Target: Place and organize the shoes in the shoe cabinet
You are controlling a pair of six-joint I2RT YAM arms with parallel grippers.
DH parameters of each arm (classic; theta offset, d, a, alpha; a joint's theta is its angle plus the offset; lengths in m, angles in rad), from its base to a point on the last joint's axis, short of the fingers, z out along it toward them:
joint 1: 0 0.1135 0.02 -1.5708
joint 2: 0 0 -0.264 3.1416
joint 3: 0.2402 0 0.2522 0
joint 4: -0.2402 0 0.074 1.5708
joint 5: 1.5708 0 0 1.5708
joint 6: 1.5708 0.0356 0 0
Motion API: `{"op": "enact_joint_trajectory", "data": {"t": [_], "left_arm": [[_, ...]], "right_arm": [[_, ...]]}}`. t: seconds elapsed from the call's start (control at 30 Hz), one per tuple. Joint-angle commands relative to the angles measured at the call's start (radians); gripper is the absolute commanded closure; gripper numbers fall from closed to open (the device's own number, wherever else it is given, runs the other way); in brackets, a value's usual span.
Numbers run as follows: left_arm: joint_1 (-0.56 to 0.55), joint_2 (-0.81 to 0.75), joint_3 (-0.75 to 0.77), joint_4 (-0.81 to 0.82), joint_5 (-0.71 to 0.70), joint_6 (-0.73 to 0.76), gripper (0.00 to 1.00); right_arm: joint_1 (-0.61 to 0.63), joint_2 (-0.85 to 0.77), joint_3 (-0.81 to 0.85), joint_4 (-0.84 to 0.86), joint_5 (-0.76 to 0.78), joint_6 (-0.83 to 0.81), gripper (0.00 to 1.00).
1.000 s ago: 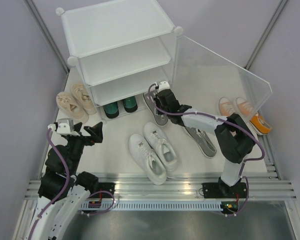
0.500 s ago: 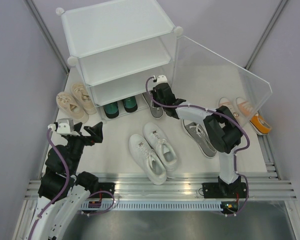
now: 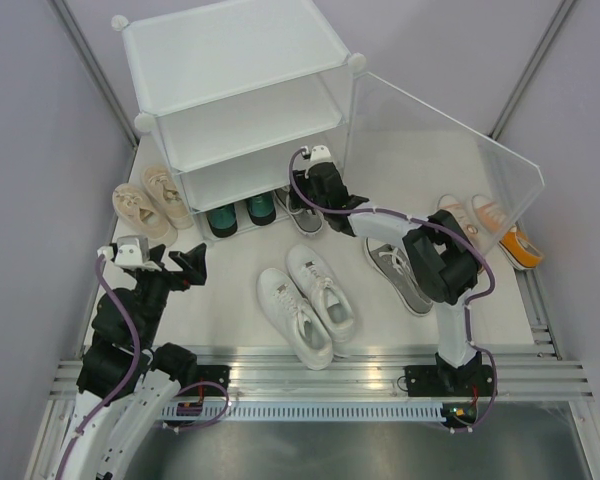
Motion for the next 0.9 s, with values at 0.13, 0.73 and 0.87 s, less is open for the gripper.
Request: {"op": "enact_joint_trajectory", "data": {"t": [0.13,0.73,0.87], "left_arm": [[-0.006,0.016,-0.005,0.028,0.021,0.043,0.0],[-0.006,0.025,-0.01,0.028,0.01,0.046,0.0],[-0.006,0.033,-0.01,0.027,0.012,0.046,0.0]], "right_arm": [[-0.004,-0.118,-0.08,0.061,-0.009,0.031,0.32],[0.015,-0.314,-0.479,0.16,-0.093,0.038,0.27],[0.019,-0.282,-0.489,0.175,-0.079,0.036,0.32]]}}
